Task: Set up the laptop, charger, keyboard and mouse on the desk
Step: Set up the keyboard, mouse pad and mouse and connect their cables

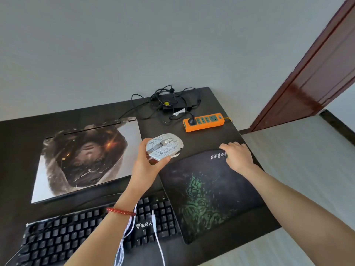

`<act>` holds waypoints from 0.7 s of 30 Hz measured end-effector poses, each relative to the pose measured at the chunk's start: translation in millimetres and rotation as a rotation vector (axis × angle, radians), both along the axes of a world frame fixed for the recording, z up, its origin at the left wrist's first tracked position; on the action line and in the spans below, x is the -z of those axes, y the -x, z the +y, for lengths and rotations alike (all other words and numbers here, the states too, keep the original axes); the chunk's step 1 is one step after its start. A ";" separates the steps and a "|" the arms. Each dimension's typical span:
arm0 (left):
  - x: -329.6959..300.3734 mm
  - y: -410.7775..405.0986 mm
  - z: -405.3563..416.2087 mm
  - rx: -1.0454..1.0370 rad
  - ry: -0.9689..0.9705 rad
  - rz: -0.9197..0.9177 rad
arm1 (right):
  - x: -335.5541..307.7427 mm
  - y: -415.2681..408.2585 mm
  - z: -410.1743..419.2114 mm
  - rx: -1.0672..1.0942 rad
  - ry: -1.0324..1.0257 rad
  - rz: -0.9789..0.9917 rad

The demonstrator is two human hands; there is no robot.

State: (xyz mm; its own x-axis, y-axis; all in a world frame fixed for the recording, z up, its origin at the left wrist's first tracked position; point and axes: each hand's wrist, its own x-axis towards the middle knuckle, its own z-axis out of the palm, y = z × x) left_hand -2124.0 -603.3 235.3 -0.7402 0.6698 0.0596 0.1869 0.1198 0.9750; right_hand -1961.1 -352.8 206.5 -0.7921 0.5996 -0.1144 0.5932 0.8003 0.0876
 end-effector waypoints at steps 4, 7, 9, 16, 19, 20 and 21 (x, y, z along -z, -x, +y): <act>15.0 3.1 34.9 -0.047 0.053 0.003 | 32.1 24.5 58.7 -0.061 0.053 -0.019; 27.3 5.1 54.2 -0.105 0.084 -0.021 | 59.8 35.3 91.3 -0.021 0.149 -0.086; 31.7 5.0 61.9 -0.125 0.090 -0.039 | 73.3 34.4 100.5 0.028 0.200 -0.124; 41.7 -7.2 79.1 -0.086 0.132 -0.092 | 87.8 29.1 124.1 0.020 0.210 -0.136; 43.8 -12.0 88.7 -0.018 0.160 -0.100 | 72.1 32.5 122.3 0.090 0.173 -0.022; 44.9 -12.6 91.2 0.014 0.170 -0.106 | 63.8 32.9 115.8 0.078 0.200 0.095; 45.1 -12.7 94.7 0.062 0.188 -0.117 | 54.7 30.0 106.8 0.041 0.292 0.236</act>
State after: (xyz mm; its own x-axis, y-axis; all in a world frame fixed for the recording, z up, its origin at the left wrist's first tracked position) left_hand -2111.2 -508.6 190.2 -0.6919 0.7052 -0.1548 0.0862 0.2935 0.9521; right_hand -1991.2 -246.0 151.8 -0.7928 0.6008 -0.1023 0.6021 0.7463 -0.2838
